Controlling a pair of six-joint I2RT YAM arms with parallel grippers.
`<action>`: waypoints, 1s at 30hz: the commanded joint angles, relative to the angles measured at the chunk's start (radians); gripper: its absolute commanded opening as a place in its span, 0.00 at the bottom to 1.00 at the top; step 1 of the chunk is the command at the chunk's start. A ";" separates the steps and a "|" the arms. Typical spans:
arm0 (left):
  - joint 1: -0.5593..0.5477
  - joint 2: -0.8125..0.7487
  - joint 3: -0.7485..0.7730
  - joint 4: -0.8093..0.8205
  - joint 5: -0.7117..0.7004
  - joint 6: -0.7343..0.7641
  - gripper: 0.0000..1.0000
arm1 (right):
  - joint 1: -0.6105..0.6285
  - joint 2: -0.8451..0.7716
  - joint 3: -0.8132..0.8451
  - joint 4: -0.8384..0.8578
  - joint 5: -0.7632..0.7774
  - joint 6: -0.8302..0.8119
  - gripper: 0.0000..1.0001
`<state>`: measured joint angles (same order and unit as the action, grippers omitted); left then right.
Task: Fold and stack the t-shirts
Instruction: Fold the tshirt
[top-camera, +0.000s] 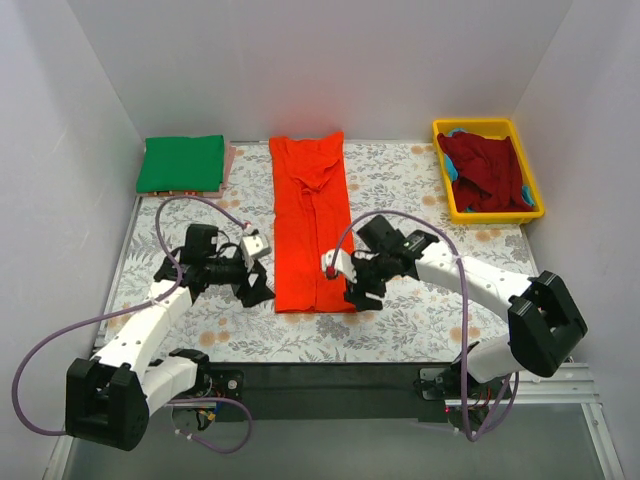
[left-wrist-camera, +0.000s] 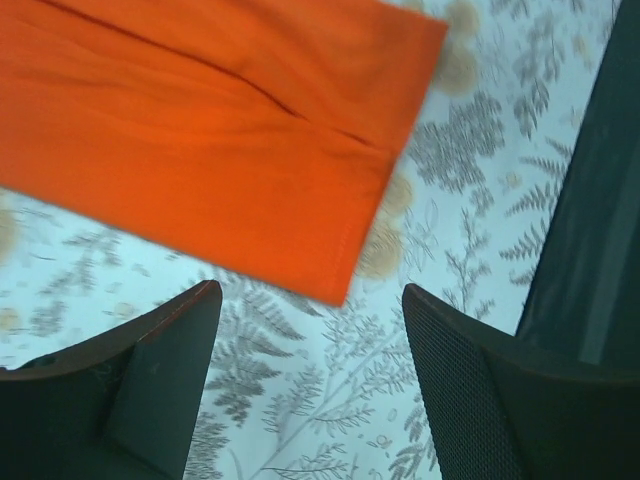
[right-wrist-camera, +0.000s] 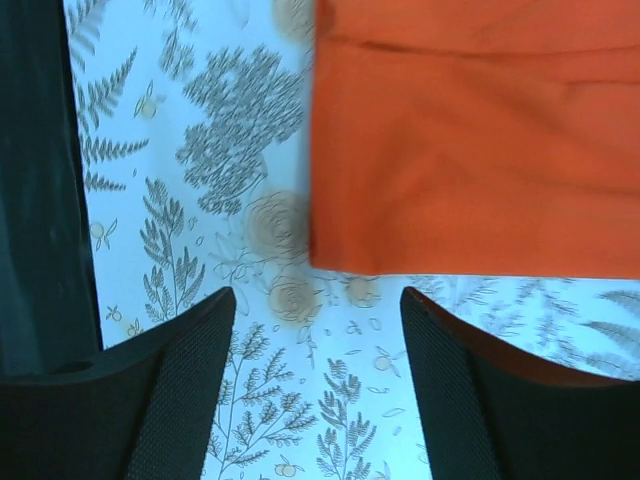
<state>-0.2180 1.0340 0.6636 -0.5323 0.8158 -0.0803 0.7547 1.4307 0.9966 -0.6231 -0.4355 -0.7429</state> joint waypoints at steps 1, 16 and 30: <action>-0.059 -0.022 -0.090 0.037 0.014 0.163 0.70 | 0.059 -0.044 -0.064 0.083 0.089 -0.076 0.70; -0.161 0.056 -0.219 0.218 -0.089 0.249 0.57 | 0.152 0.005 -0.254 0.296 0.141 -0.105 0.51; -0.273 0.109 -0.271 0.275 -0.200 0.327 0.46 | 0.153 0.059 -0.317 0.367 0.167 -0.092 0.27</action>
<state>-0.4694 1.1530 0.4091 -0.2790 0.6640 0.1978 0.9039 1.4570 0.7124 -0.2642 -0.2897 -0.8341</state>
